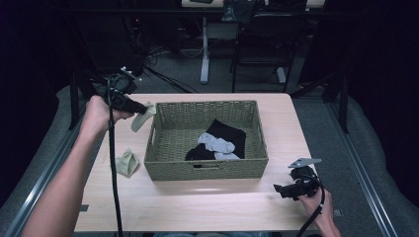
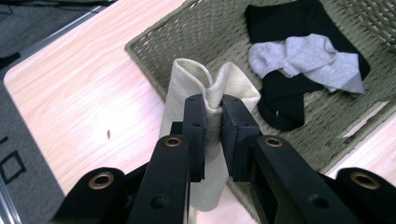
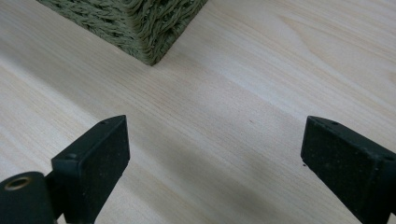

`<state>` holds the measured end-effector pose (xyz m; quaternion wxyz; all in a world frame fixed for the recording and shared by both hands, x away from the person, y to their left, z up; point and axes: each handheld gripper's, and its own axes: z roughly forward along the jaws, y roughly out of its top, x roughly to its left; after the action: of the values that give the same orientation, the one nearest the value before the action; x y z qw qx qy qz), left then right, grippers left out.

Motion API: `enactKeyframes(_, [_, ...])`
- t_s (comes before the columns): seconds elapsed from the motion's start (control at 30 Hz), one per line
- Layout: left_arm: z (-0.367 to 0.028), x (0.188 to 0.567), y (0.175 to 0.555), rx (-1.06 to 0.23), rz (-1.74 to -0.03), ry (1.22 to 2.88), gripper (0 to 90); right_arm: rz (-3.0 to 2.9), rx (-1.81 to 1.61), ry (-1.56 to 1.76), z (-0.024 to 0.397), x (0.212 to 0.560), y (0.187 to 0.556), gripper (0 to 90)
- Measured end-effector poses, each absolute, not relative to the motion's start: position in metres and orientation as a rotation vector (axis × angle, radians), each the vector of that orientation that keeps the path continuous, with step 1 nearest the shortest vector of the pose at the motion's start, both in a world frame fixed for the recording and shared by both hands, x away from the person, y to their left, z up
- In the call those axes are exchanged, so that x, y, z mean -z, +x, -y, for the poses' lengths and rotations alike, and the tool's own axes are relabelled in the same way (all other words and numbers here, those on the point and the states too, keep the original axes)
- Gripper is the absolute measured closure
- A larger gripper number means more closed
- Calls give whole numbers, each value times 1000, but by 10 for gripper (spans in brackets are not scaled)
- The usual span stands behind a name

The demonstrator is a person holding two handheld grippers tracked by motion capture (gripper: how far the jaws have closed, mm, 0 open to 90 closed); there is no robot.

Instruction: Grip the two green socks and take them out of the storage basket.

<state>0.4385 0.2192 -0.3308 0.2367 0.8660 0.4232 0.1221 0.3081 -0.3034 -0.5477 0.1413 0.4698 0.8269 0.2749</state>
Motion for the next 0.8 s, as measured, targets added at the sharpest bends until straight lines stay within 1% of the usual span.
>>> enactKeyframes(0.17, [-237,338,437,-338,-1216,2386,808,-2386,-793,1366,304,549,308,75])
enactKeyframes(0.4, [-260,360,434,-318,-1303,2391,808,-2395,-793,1360,304,549,309,75])
enactKeyframes(0.7, [-282,404,433,-272,-1402,2394,808,-2400,-795,1358,302,550,310,75])
enactKeyframes(0.77, [-288,419,433,-253,-1438,2384,807,-2401,-799,1355,302,550,310,74])
enactKeyframes(0.8, [-288,419,433,-253,-1438,2384,807,-2401,-799,1355,302,550,310,74])
